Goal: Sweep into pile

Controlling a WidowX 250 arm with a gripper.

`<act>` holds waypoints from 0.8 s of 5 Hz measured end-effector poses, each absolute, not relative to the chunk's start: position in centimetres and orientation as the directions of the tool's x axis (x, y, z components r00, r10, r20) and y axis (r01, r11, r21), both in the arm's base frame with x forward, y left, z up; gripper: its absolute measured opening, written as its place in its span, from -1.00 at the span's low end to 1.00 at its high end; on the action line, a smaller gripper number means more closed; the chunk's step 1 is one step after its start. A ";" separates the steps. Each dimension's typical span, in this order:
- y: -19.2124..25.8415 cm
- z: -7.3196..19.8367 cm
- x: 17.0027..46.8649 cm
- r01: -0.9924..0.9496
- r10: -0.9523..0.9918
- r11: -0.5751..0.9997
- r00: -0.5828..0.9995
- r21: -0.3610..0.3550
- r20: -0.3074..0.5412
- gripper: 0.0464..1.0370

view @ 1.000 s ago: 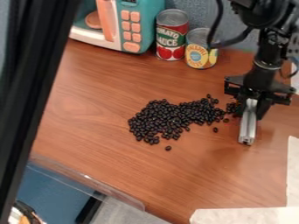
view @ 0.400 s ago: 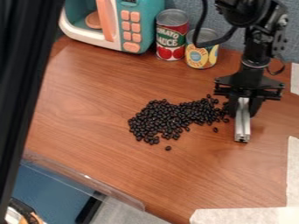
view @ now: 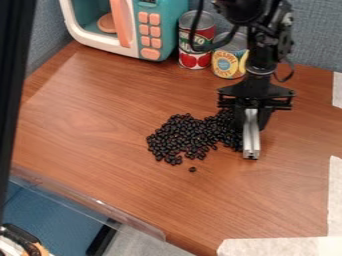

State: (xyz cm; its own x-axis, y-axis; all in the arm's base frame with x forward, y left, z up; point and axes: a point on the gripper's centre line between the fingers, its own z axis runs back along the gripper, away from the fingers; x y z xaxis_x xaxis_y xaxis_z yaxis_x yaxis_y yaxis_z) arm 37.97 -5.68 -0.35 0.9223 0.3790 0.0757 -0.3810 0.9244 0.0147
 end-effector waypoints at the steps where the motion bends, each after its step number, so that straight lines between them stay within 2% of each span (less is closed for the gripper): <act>1: -4.3 -0.3 37.6 -0.390 0.387 0.920 0.918 0.028 0.082 -0.35; 4: 0.2 -0.1 36.5 -0.457 0.452 0.888 0.888 0.044 0.088 -0.35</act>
